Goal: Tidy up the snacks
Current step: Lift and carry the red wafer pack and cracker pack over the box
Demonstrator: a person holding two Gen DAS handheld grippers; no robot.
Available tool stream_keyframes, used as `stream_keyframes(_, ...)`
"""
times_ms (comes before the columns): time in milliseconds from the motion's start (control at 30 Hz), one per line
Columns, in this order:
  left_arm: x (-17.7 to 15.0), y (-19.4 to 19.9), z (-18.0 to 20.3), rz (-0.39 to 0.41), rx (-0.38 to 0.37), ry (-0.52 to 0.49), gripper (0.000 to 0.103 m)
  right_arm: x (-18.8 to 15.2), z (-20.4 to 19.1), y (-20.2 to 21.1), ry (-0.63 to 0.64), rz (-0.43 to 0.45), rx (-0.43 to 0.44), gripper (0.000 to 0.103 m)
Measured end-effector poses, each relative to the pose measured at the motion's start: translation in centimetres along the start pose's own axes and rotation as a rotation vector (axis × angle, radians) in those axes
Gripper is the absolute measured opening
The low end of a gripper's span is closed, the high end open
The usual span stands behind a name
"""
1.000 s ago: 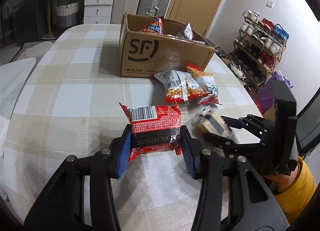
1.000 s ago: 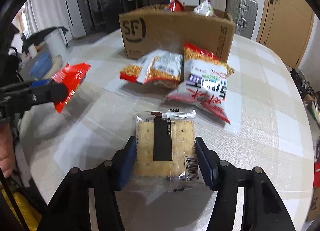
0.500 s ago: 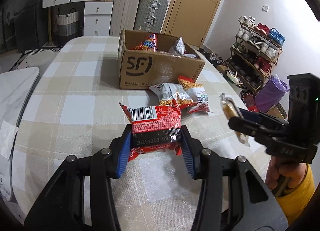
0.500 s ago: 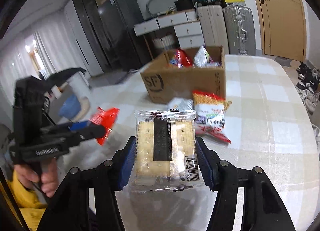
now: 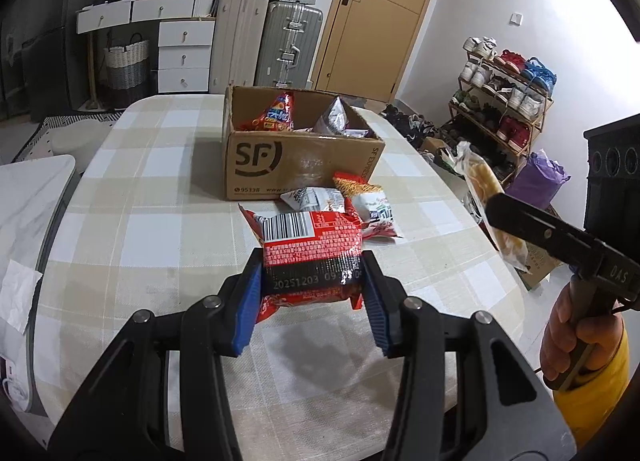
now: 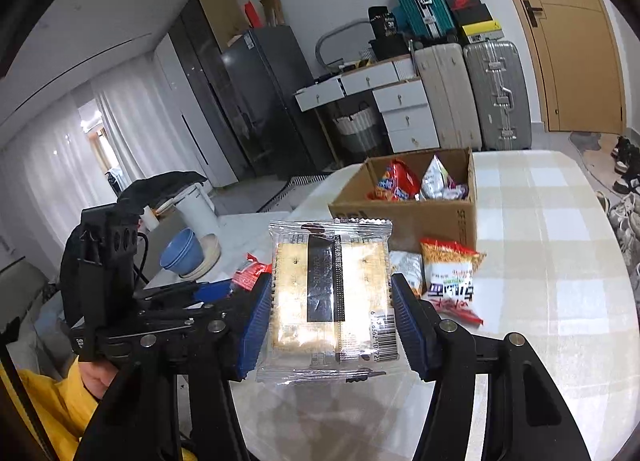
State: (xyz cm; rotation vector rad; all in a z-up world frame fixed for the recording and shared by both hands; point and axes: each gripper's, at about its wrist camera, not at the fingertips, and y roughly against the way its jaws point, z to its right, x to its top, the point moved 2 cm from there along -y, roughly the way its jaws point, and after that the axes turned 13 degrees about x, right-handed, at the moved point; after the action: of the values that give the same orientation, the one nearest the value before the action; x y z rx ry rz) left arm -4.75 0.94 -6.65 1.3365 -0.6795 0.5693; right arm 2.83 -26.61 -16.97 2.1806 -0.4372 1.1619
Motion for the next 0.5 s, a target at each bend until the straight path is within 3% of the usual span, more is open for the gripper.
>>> stream_keyframes(500, 3.8, 2.0, 0.6, 0.064, -0.010, -0.021, 0.043, 3.9, -1.3, 0.9, 0.047, 0.055, 0.024, 0.059)
